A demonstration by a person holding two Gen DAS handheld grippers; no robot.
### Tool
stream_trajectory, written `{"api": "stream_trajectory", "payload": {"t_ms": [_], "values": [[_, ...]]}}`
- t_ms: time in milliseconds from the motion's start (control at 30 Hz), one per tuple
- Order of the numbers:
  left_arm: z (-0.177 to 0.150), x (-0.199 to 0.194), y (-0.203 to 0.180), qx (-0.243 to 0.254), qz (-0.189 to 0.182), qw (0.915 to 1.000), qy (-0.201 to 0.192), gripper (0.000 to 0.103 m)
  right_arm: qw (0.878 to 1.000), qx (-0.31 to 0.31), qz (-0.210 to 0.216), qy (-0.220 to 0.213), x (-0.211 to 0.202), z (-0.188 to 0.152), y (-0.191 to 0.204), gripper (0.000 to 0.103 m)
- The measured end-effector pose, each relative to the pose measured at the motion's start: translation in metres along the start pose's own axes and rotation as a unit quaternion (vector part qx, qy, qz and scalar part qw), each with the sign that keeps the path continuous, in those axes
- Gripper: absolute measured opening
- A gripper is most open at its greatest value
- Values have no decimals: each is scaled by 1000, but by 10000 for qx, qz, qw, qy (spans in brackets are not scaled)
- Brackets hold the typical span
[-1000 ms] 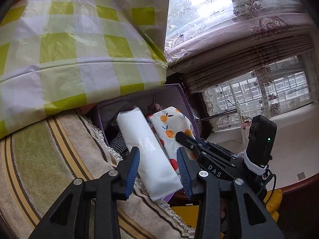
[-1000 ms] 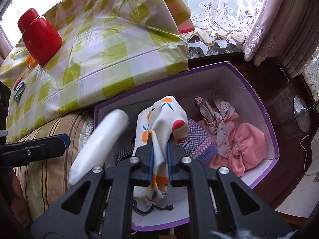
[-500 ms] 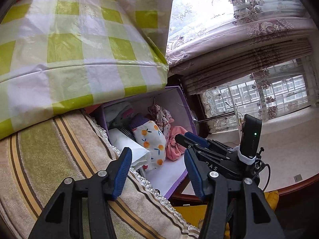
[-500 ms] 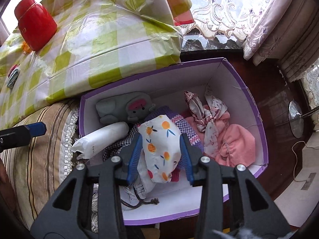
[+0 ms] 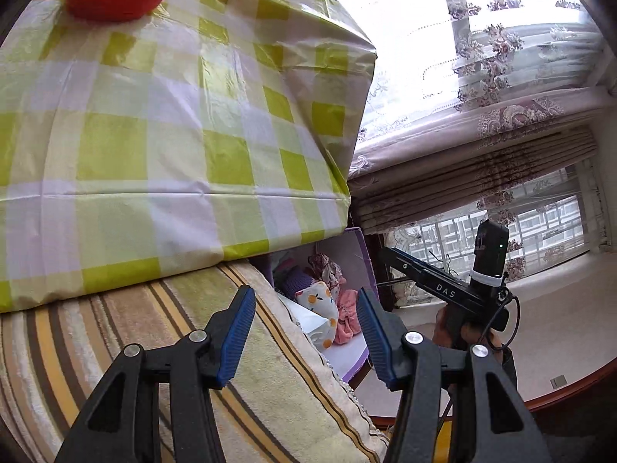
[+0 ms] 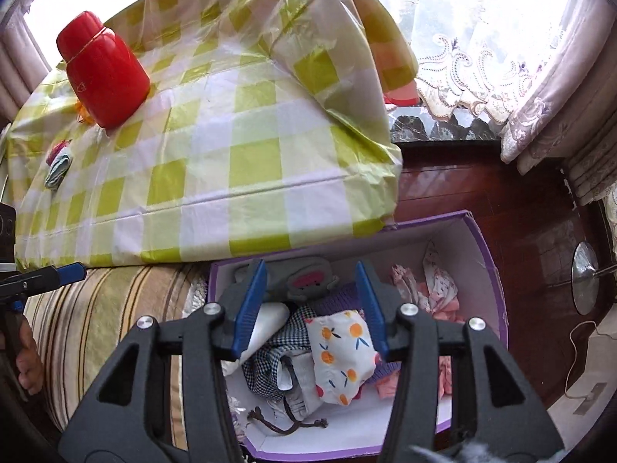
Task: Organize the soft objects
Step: 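Move both open grippers back toward the table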
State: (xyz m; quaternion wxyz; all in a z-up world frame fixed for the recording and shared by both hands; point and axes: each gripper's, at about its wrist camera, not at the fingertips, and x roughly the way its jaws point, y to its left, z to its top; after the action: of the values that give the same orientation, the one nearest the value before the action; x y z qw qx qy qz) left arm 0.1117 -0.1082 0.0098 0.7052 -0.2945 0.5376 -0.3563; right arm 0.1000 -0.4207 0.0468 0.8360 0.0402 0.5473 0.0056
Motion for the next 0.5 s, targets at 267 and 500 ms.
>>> {"api": "stream_trajectory", "payload": {"t_ms": [267, 500], "values": [[37, -99, 71, -505, 384, 9933, -969, 56, 9934, -877, 741, 37, 22, 141, 51, 62], [84, -179, 124, -699, 1111, 9769, -1685, 56, 9753, -1577, 1524, 253, 64, 249, 119, 69]]}}
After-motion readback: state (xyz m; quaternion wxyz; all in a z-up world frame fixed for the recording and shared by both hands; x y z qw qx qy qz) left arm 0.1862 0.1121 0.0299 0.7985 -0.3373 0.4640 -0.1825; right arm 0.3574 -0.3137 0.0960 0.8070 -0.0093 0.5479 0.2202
